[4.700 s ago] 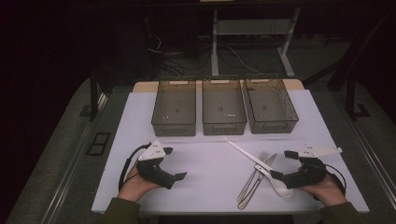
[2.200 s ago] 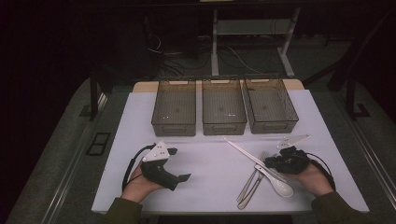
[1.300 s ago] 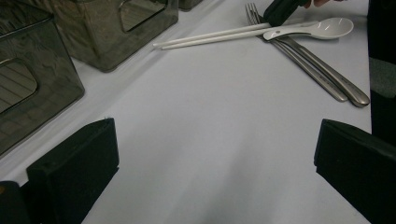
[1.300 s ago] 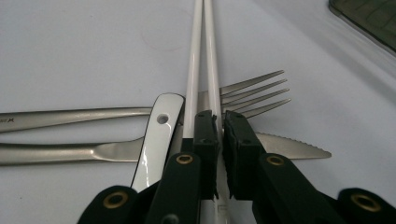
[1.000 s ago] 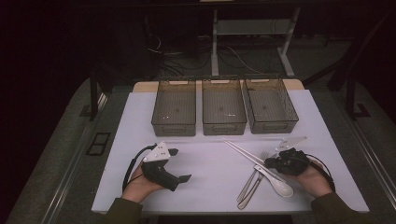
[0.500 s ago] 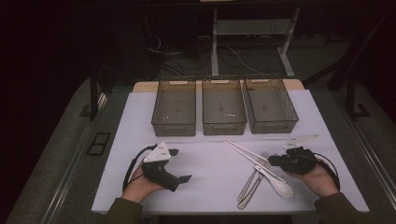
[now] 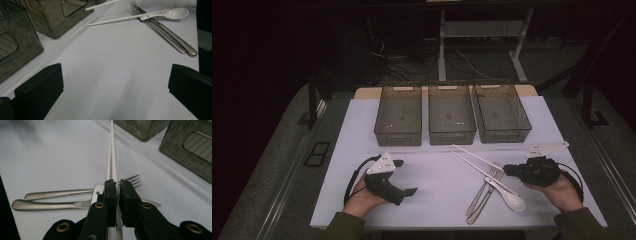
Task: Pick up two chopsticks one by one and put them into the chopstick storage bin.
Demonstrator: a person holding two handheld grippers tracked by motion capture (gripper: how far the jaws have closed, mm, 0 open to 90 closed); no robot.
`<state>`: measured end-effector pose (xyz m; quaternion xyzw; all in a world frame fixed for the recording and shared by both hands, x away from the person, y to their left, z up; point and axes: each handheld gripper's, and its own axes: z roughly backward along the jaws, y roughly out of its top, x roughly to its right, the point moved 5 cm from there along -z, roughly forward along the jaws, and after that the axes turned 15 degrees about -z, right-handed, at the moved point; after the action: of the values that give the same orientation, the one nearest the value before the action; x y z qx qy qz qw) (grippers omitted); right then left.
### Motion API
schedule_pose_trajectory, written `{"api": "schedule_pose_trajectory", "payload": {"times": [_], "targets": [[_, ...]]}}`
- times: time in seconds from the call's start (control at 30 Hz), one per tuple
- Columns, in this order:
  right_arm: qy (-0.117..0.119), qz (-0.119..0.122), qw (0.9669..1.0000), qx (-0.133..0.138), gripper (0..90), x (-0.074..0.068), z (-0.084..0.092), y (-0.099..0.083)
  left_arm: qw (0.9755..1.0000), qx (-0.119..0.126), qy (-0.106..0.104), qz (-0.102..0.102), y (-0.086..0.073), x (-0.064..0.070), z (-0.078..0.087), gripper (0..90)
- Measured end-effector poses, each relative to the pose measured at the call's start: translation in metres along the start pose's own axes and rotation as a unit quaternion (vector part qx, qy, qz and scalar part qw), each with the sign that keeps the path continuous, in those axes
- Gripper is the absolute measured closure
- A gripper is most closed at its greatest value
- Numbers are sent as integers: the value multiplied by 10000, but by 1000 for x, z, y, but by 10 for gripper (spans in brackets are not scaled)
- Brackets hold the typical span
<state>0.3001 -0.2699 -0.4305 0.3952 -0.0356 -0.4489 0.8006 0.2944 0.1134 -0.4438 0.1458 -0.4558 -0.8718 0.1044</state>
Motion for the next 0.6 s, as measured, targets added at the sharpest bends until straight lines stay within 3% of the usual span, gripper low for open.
{"api": "schedule_pose_trajectory", "payload": {"times": [0.43,0.6], "targets": [[122,-80,9997,216,844,0,12,14,10000,42,10,-2,-4,-1,-2,0],[172,-126,9992,326,844,0,10,26,9999,77,-18,115,-7,2,-5,0]]}}
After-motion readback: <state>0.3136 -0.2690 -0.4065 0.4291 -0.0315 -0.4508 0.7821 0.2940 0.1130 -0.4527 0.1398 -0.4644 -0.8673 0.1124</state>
